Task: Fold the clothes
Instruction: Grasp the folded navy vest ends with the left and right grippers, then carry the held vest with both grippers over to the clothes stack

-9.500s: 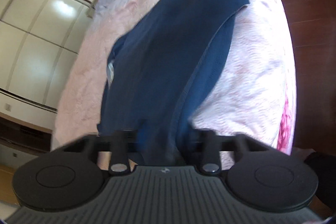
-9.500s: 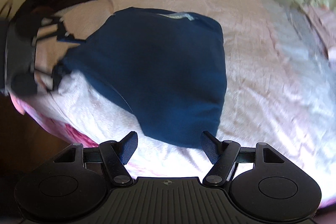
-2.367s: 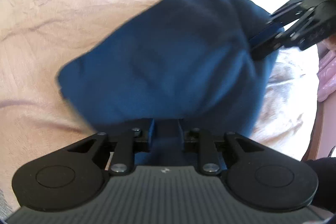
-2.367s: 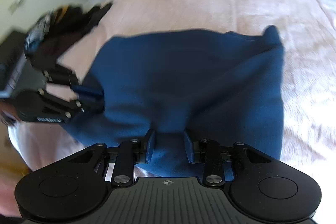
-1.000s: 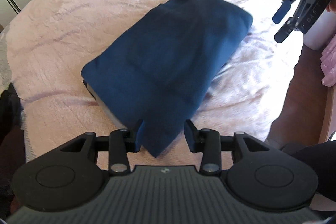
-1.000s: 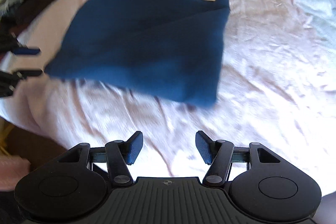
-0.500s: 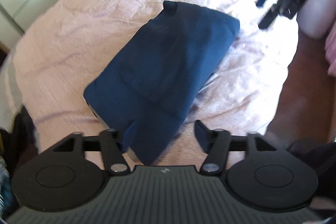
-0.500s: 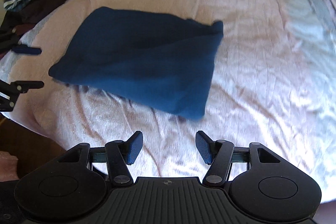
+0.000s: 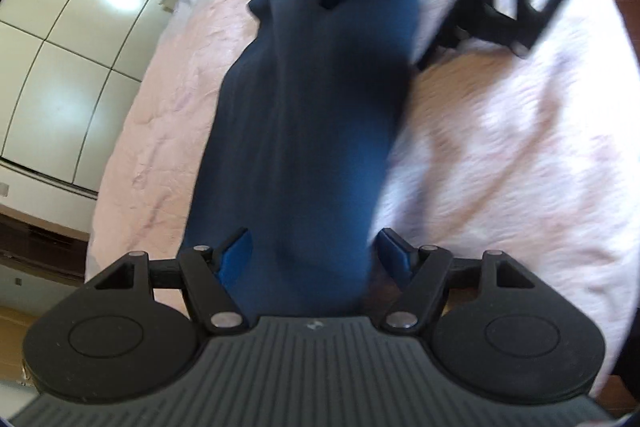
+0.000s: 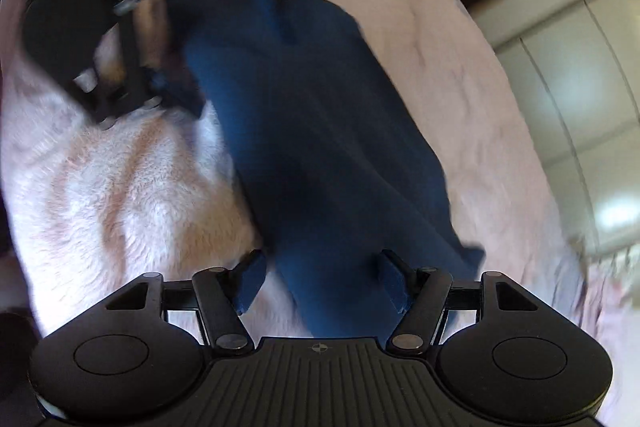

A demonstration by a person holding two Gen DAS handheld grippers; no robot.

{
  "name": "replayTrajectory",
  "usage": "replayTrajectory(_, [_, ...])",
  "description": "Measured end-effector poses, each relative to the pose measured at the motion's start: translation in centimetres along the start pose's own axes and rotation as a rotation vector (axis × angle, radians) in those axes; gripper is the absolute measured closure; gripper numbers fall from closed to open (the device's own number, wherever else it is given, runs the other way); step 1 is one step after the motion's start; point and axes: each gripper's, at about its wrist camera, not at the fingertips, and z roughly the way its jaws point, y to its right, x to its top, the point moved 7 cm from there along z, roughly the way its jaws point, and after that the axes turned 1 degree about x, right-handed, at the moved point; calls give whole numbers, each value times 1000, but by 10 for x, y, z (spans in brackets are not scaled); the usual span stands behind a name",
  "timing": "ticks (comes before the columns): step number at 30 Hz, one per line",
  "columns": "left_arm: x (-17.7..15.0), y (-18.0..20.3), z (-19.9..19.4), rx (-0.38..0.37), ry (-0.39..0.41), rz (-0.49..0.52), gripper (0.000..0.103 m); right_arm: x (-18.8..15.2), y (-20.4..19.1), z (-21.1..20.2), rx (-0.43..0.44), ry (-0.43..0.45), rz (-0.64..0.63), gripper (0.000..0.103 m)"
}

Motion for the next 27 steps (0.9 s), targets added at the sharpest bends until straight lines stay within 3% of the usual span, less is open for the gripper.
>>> replayTrajectory(4, [-13, -12, 6, -3, 3, 5, 35, -28, 4, 16, -117, -7, -96, 38])
replayTrajectory(7, [-15, -10, 13, 2, 12, 39, 38, -49, 15, 23, -149, -6, -117, 38])
replayTrajectory(10, [-12, -8, 17, -17, 5, 64, 51, -50, 17, 30, -160, 16, -179, 38])
replayTrajectory(12, [-13, -6, 16, -42, -2, 104, 73, -47, 20, 35, -141, 21, -179, 39])
replayTrajectory(13, [-13, -5, 16, -54, -6, 124, 78, -47, 23, 36, -114, 17, -157, 44])
replayTrajectory(14, [-14, -6, 16, -60, -17, 140, 86, -47, 27, 36, -86, 14, -134, 59])
replayTrajectory(15, [-15, -10, 15, -71, -26, 147, 89, -44, 34, 30, -52, 16, -87, 66])
replayTrajectory(18, [-7, -33, 3, -92, -35, 149, 92, -33, 58, 9, 28, 27, 17, 73])
replayTrajectory(27, [64, -115, -68, -125, 38, 198, 92, -27, 142, -95, 80, 21, 120, 74])
